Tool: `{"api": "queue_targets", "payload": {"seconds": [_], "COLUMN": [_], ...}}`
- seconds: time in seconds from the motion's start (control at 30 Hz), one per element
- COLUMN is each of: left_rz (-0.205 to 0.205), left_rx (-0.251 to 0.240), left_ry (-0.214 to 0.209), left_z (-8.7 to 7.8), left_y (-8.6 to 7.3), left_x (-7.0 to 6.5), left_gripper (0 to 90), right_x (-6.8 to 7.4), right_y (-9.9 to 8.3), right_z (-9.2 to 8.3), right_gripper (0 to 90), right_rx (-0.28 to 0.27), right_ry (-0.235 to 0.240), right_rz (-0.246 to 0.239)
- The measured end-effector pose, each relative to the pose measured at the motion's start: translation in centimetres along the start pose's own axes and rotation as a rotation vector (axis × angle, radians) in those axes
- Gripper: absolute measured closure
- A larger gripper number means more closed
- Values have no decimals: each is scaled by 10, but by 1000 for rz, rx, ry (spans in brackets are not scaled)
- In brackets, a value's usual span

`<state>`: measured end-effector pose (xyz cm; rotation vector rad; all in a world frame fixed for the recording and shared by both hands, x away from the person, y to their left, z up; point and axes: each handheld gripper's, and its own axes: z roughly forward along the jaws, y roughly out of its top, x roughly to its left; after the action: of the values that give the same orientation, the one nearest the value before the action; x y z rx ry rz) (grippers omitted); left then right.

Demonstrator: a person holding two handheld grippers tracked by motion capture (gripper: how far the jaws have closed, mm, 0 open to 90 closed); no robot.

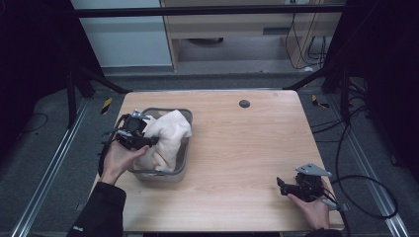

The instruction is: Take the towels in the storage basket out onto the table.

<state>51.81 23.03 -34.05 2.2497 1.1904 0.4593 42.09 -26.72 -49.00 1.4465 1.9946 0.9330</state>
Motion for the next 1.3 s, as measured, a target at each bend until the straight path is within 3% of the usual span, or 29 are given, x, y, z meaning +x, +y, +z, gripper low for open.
{"api": "queue_targets", "payload": {"seconds": [0.3, 0.83, 1.3], "left_rz": [21, 56, 107], "left_rx": [-18, -30, -45], "left_ry": [24, 23, 5], "left_z": [-23, -51, -74], "left_y": [15, 28, 38], "left_x": [1, -1, -17], "left_gripper": [657, 655, 654], "right_x": [0, 0, 0], "right_y": [0, 0, 0], "right_z": [0, 1, 0], "right_gripper": [108, 107, 107], "right_rx": [0, -5, -3], "right_ry": [-3, -3, -2], "right_rz": [-5, -8, -1]}}
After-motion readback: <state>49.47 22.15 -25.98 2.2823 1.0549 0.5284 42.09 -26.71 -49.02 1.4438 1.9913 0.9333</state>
